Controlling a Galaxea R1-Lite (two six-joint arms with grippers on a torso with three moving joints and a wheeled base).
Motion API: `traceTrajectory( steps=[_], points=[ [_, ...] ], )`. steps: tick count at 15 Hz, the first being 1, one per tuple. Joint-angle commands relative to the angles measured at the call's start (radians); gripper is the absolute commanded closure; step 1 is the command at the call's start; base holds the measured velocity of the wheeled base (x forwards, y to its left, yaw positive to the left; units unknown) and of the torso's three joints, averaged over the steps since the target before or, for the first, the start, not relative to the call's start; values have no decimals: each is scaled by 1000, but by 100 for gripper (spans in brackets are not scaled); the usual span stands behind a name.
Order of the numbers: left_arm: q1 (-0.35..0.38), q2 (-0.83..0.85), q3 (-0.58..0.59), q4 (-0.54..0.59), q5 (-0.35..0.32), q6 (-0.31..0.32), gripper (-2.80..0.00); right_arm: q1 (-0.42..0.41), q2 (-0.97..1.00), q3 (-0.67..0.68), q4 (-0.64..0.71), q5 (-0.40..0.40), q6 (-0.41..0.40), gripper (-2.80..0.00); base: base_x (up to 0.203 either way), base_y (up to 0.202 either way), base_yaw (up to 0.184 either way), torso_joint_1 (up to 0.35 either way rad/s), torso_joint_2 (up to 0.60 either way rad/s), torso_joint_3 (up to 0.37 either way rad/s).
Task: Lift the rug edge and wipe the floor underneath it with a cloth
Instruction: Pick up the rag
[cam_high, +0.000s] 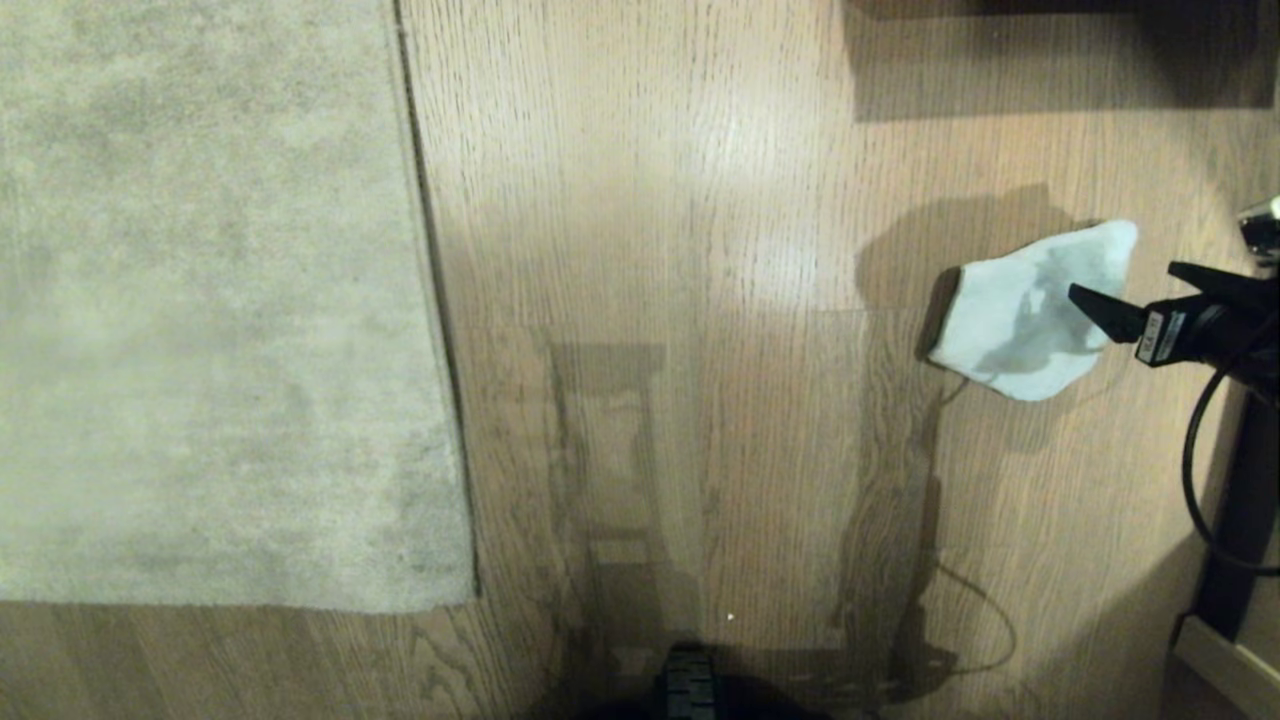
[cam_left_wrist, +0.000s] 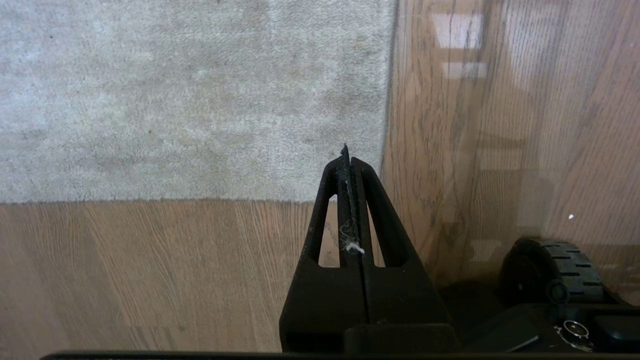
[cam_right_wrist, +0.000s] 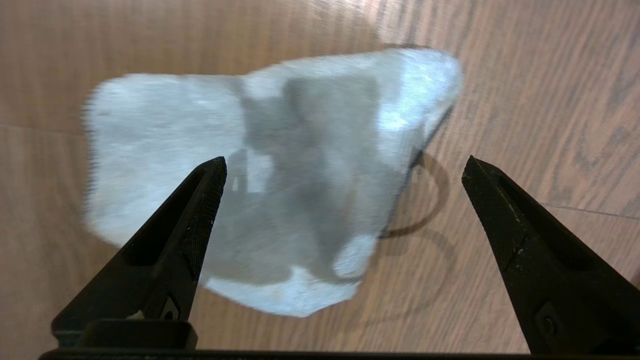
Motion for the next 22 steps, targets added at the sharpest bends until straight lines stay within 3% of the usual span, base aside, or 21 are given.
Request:
traceTrajectory(
  steps=[1, 10, 14, 22],
  points=[
    [0, 0, 0, 0, 0, 0, 0, -18, 64, -39, -8, 2, -2, -280, 0, 0, 0, 0, 0, 0],
    [0, 0, 0, 0, 0, 0, 0, -3, 137, -22, -30, 24, -5, -280, 0, 0, 0, 0, 0, 0],
    [0, 0, 0, 0, 0, 0, 0, 34, 215, -34, -148, 37, 4, -280, 0, 0, 0, 0, 0, 0],
    [0, 0, 0, 0, 0, 0, 0, 41, 253, -57, -157, 37, 3, -280, 0, 0, 0, 0, 0, 0]
  ],
)
